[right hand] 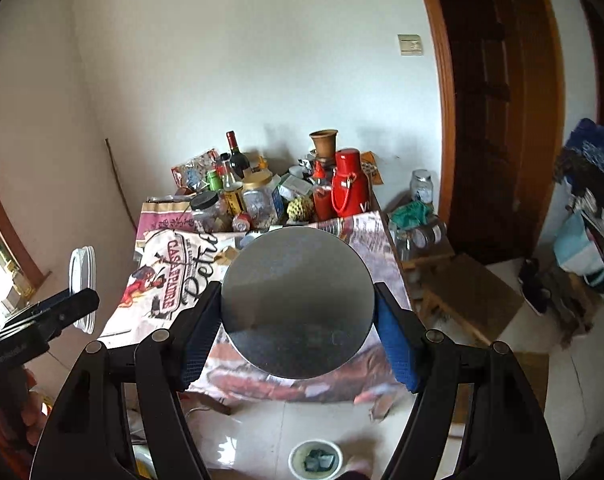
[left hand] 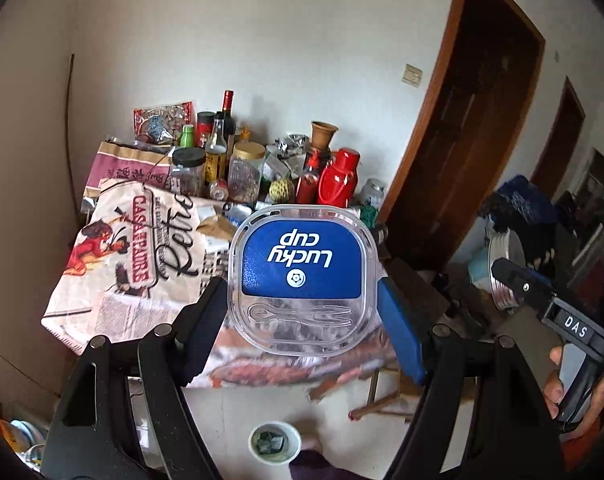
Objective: Collect trash
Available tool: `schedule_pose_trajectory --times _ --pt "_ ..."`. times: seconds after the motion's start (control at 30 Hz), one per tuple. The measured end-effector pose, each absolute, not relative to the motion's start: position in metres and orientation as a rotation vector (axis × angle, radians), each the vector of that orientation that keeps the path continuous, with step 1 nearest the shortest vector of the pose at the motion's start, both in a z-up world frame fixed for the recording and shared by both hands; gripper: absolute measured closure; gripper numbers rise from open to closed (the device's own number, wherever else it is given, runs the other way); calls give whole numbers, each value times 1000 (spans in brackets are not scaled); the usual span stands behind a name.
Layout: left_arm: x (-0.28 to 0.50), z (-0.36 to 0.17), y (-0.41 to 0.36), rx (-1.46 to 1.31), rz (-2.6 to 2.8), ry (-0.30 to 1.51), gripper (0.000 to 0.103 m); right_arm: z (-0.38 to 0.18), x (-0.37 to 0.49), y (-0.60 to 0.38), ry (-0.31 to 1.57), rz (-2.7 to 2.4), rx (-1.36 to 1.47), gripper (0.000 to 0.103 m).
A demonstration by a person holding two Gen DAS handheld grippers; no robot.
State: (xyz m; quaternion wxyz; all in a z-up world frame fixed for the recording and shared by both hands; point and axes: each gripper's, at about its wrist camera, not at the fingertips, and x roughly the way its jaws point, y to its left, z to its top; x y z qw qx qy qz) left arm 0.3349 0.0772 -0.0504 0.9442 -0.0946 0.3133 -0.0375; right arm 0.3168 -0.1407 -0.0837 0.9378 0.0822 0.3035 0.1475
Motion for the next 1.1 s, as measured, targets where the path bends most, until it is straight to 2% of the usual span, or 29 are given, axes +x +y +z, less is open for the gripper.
schedule_pose_trajectory --times 0.27,0.63,0.87,1.1 --pt "280 -68 92 -162 -113 694 29 -96 260 -121 672 269 174 33" --pt "268 -109 92 -167 -111 838 29 -143 256 -113 826 302 165 33" --pt "292 -170 79 -220 -63 972 29 -199 284 -117 953 349 148 33" --pt "324 -265 59 -237 -34 1110 29 -289 316 -122 1098 376 107 33"
